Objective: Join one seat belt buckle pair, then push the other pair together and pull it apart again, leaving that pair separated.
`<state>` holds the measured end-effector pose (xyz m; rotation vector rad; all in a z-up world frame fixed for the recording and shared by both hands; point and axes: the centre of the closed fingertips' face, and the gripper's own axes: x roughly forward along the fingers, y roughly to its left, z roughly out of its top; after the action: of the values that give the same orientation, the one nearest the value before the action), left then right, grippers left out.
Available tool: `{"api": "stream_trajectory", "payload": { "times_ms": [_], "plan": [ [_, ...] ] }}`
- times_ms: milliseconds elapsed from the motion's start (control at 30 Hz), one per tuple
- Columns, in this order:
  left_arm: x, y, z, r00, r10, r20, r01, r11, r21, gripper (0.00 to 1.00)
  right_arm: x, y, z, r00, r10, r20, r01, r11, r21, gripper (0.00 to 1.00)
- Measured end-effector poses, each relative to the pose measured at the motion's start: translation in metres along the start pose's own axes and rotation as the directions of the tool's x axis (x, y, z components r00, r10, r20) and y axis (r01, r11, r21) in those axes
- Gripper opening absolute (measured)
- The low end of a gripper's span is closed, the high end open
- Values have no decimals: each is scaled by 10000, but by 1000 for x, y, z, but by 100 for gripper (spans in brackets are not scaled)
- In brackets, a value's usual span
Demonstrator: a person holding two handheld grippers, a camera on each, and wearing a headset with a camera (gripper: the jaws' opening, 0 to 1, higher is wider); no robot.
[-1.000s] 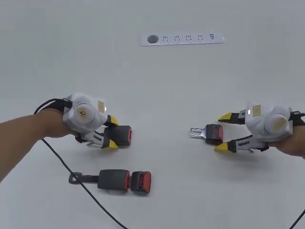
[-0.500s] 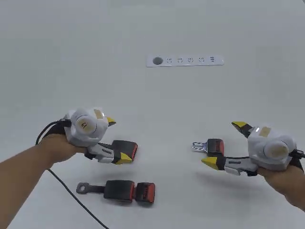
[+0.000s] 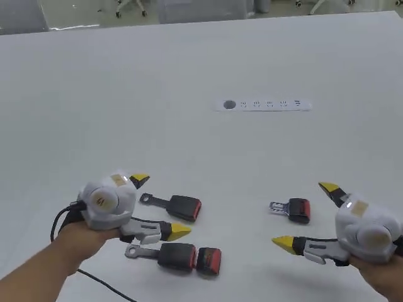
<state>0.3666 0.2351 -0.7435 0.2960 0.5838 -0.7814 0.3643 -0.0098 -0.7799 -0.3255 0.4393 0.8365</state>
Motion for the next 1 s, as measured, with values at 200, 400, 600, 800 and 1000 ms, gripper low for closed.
{"api": "stream_trajectory", "payload": {
  "times_ms": [200,400,600,800,1000],
  "plan": [
    [-20,-5,-2,9998,-152,135,147,9992,375,100,-10,17,3,9999,155,18,-155,9994,-307,100],
    [-30,-9,-16,9984,-566,91,562,9974,452,100,-20,32,4,9999,-53,-161,47,9994,-342,100],
    [-43,-13,-23,9963,-673,527,667,9977,123,100,-25,44,-4,9990,-257,-372,257,9997,-12,100],
    [-51,-15,-33,9953,-592,770,637,9963,-570,100,-34,55,-12,9972,-513,-539,529,9982,293,100],
    [-59,-19,-45,9961,-483,741,535,9961,-700,100,-39,56,-10,9961,-753,-455,777,9956,522,100]
  ]
}}
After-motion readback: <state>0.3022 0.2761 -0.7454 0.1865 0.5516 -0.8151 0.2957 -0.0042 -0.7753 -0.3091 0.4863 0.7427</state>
